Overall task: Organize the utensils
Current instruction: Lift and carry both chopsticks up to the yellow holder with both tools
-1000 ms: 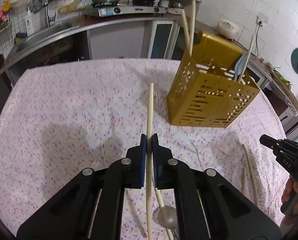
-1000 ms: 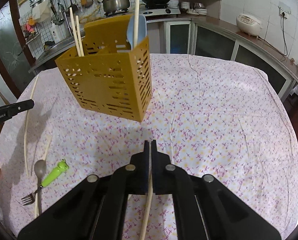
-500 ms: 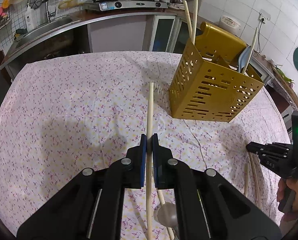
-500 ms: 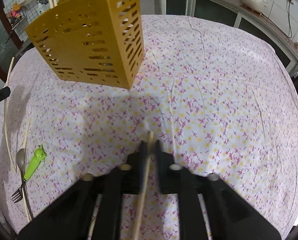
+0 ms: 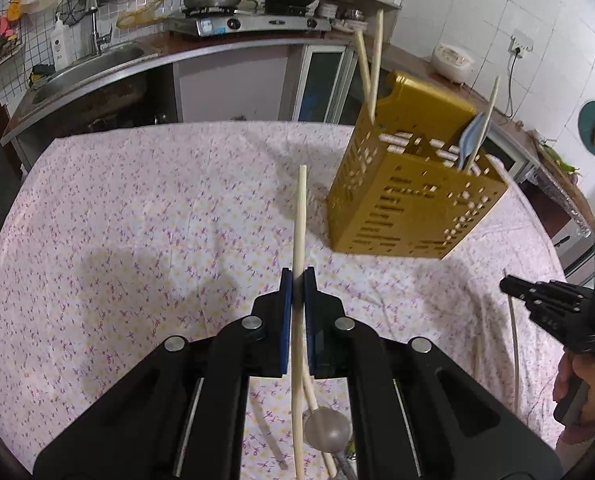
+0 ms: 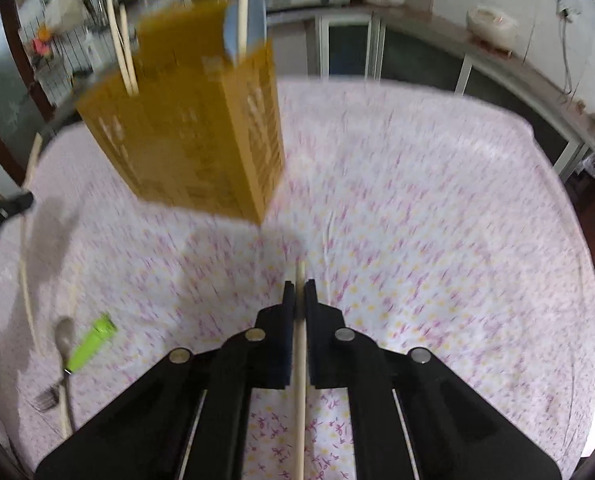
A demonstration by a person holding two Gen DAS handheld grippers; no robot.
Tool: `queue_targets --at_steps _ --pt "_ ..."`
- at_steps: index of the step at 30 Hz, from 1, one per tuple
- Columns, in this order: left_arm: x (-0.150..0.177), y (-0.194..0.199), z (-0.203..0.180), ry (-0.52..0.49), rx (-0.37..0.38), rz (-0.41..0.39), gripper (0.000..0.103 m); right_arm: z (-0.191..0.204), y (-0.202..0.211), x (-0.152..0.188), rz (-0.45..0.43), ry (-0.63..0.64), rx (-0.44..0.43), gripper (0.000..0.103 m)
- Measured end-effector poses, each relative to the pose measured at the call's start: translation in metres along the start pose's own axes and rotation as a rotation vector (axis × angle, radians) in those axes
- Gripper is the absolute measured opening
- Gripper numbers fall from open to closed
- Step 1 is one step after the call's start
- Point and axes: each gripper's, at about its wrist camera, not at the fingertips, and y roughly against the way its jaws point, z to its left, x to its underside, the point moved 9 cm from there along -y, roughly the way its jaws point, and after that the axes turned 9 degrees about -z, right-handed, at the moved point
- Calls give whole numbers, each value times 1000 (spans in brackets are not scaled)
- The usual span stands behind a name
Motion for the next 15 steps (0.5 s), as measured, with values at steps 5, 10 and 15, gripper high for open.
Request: queue_targets --at_steps 5,10,15 --pt "-22 19 -15 -19 23 -81 4 3 47 -42 -202 -42 -44 6" --pt "-52 38 -35 -31 48 -185 4 4 86 -86 -379 -52 -69 5" --pt "-85 50 -60 -52 77 -272 4 12 116 -122 -494 -67 -90 5"
